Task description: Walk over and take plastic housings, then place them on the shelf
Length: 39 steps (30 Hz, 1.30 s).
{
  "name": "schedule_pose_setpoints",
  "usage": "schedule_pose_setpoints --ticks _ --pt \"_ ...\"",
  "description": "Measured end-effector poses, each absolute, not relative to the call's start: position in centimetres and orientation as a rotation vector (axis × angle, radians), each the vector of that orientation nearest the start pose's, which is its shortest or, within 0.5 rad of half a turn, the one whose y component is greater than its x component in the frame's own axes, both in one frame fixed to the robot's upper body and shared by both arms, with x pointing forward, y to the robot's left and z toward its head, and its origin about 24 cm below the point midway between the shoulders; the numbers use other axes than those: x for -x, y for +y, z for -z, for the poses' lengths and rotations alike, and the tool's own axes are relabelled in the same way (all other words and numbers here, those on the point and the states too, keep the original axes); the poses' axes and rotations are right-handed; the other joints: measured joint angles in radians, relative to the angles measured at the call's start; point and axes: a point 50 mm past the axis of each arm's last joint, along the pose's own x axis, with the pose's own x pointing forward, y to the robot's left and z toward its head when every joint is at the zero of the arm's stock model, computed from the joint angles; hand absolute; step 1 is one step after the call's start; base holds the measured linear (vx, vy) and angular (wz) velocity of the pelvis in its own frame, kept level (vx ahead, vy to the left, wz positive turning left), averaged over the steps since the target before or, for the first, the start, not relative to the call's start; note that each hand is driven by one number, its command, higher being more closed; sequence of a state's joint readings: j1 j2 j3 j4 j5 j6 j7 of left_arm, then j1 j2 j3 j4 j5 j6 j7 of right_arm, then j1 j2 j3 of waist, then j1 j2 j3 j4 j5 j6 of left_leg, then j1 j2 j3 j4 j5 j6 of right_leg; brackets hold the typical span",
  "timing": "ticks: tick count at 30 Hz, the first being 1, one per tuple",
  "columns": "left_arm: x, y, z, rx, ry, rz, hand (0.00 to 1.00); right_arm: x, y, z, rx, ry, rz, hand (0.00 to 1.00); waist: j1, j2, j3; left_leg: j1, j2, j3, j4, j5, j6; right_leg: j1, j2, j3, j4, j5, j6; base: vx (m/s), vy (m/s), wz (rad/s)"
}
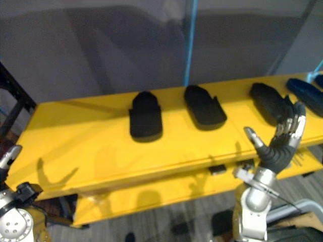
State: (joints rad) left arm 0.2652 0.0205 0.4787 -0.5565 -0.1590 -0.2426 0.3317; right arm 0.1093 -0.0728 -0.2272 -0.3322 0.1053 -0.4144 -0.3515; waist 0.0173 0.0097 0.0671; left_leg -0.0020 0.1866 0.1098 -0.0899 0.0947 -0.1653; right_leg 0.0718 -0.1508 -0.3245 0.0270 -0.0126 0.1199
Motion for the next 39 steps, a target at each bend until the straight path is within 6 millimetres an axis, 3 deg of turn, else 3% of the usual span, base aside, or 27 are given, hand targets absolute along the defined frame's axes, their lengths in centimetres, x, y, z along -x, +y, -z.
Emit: schedule_pose_setpoints --ticks 5,6,11,13,14,15,19,21,23,24,25,27,28,29,31,32,33,35,37,38,39 --pt "-14.9 26.7 -14.2 -0.027 -0.596 -0.748 0.0 -19.7 -23.3 -13.1 -0.052 -0.661 0.584 0.0 -0.004 0.0 0.0 0.002 0.001 0.01 0.0 0.0 0.0 -0.005 0.0 0.01 0.002 0.002 0.002 0.0 0.004 -0.12" --pt "-15.6 25.6 -14.1 -0.01 -0.586 -0.662 0.0 -19.7 -23.2 -12.7 -0.059 -0.642 0.593 0.0 -0.003 0.002 0.002 0.018 0.006 0.058 0.0 -0.002 0.001 -0.026 0.003 0.057 0.009 0.012 0.005 -0.01 0.018 -0.53" --pt "-15.9 25.2 -14.0 -0.006 -0.581 -0.625 0.0 -19.5 -23.2 -12.5 -0.053 -0.633 0.591 0.0 -0.006 0.001 0.004 0.041 0.012 0.098 0.005 -0.018 0.0 -0.06 0.015 0.122 0.003 0.022 -0.005 -0.03 0.005 -0.46" --pt "-15.6 25.5 -13.7 -0.015 -0.572 -0.648 0.0 -19.7 -22.8 -13.0 -0.049 -0.656 0.536 0.0 0.026 -0.006 0.007 0.075 -0.007 0.073 0.01 -0.076 -0.009 -0.102 0.03 0.242 0.012 0.026 -0.011 -0.02 0.075 -1.93" --pt "-15.0 26.1 -13.9 -0.031 -0.583 -0.698 0.0 -21.2 -21.0 -15.0 -0.012 -0.745 0.352 0.0 0.042 -0.005 0.026 0.002 -0.061 -0.129 0.316 -0.328 0.037 -0.139 0.082 0.418 0.008 0.047 -0.037 0.01 0.184 -2.87" --pt "-14.9 26.3 -14.0 -0.038 -0.598 -0.705 0.0 -21.4 -20.9 -15.4 0.007 -0.76 0.328 0.0 0.043 0.003 0.023 -0.016 -0.06 -0.133 0.379 -0.375 0.05 -0.142 0.095 0.443 0.002 0.057 -0.032 0.03 0.217 -2.47" --pt "-15.0 26.2 -14.4 -0.034 -0.632 -0.699 0.0 -21.3 -21.2 -15.5 0.031 -0.758 0.327 0.0 0.03 0.002 0.025 -0.025 -0.068 -0.101 0.433 -0.406 0.062 -0.147 0.092 0.483 -0.031 0.107 0.003 0.07 0.147 -0.47" --pt "-15.1 25.8 -15.2 -0.019 -0.684 -0.683 0.0 -20.9 -22.1 -14.3 0.088 -0.695 0.355 0.0 0.025 0.007 0.034 -0.011 -0.084 -0.112 0.437 -0.409 0.068 -0.161 0.092 0.505 -0.011 0.113 0.008 0.06 0.095 -0.44" --pt "-15.9 24.9 -16.3 0.012 -0.759 -0.639 0.0 -19.5 -24.3 -13.1 0.117 -0.629 0.425 0.0 0.018 0.025 0.07 0.037 -0.094 -0.127 0.437 -0.415 0.077 -0.155 0.097 0.53 0.038 0.113 0.008 0.01 0.099 -0.54" --pt "-16.2 24.4 -16.9 0.016 -0.793 -0.614 0.0 -18.4 -25.4 -12.6 0.107 -0.606 0.457 0.0 0.001 0.031 0.095 0.066 -0.1 -0.122 0.439 -0.421 0.088 -0.151 0.1 0.541 0.071 0.112 0.009 -0.04 0.101 -0.66" --pt "-16.2 24.3 -17.2 0.003 -0.802 -0.59 0.0 -17.5 -25.9 -12.3 0.086 -0.591 0.457 0.0 -0.023 0.028 0.106 0.092 -0.111 -0.107 0.44 -0.427 0.099 -0.143 0.095 0.538 0.082 0.112 0.009 -0.04 0.077 -0.72" --pt "-16.2 24.4 -17.7 -0.035 -0.814 -0.57 0.0 -16.9 -25.5 -12.9 0.072 -0.641 0.416 0.0 -0.028 0.012 0.114 0.117 -0.12 -0.081 0.45 -0.443 0.125 -0.14 0.091 0.51 0.078 0.119 0.017 -0.08 -0.01 -0.94" --pt "-16.2 24.6 -18.1 -0.067 -0.819 -0.559 0.0 -16.9 -24.8 -14.1 0.067 -0.721 0.369 0.0 -0.02 0.0 0.115 0.115 -0.124 -0.069 0.47 -0.467 0.147 -0.137 0.081 0.516 0.033 0.133 0.032 -0.19 -0.022 -1.12" --pt "-16.2 24.8 -18.1 -0.097 -0.801 -0.558 0.0 -17.5 -23.7 -15.1 0.037 -0.799 0.325 0.0 -0.015 0.005 0.114 0.093 -0.109 -0.054 0.484 -0.473 0.147 -0.144 0.065 0.443 -0.006 0.09 0.021 -0.21 -0.004 -0.94" --pt "-15.9 25.5 -18.0 -0.141 -0.783 -0.602 0.0 -19.6 -21.6 -16.1 -0.006 -0.857 0.248 0.0 0.018 0.024 0.12 0.088 -0.061 0.001 0.484 -0.463 0.135 -0.201 0.055 0.335 0.069 0.063 -0.029 -0.09 0.067 -0.89" --pt "-15.3 26.3 -18.1 -0.183 -0.774 -0.645 0.0 -21.8 -19.7 -16.6 0.001 -0.876 0.186 0.0 0.072 0.026 0.118 0.09 -0.012 0.05 0.478 -0.45 0.118 -0.23 0.012 0.234 0.186 0.04 -0.064 0.02 0.118 -0.96" --pt "-15.1 26.7 -18.2 -0.196 -0.776 -0.663 0.0 -22.6 -19.1 -16.8 0.004 -0.879 0.17 0.0 0.094 0.027 0.117 0.092 0.011 0.07 0.476 -0.445 0.11 -0.234 -0.013 0.197 0.23 0.029 -0.081 0.01 0.045 -0.83" --pt "-14.1 28.2 -18.0 -0.257 -0.755 -0.736 0.0 -25.1 -17.7 -16.8 0.021 -0.868 0.164 0.0 0.163 0.022 0.113 0.11 0.066 0.119 0.437 -0.415 0.074 -0.248 -0.117 0.124 0.38 0.002 -0.122 -0.06 -0.176 -0.61" --pt "-13.9 29.8 -17.3 -0.297 -0.699 -0.789 0.0 -26.0 -17.6 -16.5 0.044 -0.851 0.196 0.0 0.195 0.016 0.109 0.103 0.094 0.115 0.405 -0.381 0.036 -0.247 -0.191 0.132 0.483 0.004 -0.122 0.11 -0.201 -0.29" --pt "-13.6 30.5 -16.9 -0.31 -0.668 -0.811 0.0 -26.2 -17.6 -16.0 0.053 -0.823 0.216 0.0 0.204 0.008 0.102 0.092 0.112 0.109 0.398 -0.364 0.009 -0.239 -0.217 0.141 0.499 0.059 -0.124 0.2 -0.175 -0.22" --pt "-13.4 30.7 -16.9 -0.32 -0.663 -0.814 0.0 -26.3 -17.6 -15.6 0.061 -0.792 0.231 0.0 0.204 -0.008 0.091 0.07 0.119 0.101 0.398 -0.353 -0.011 -0.223 -0.215 0.144 0.46 0.206 -0.141 0.22 -0.349 -0.2"
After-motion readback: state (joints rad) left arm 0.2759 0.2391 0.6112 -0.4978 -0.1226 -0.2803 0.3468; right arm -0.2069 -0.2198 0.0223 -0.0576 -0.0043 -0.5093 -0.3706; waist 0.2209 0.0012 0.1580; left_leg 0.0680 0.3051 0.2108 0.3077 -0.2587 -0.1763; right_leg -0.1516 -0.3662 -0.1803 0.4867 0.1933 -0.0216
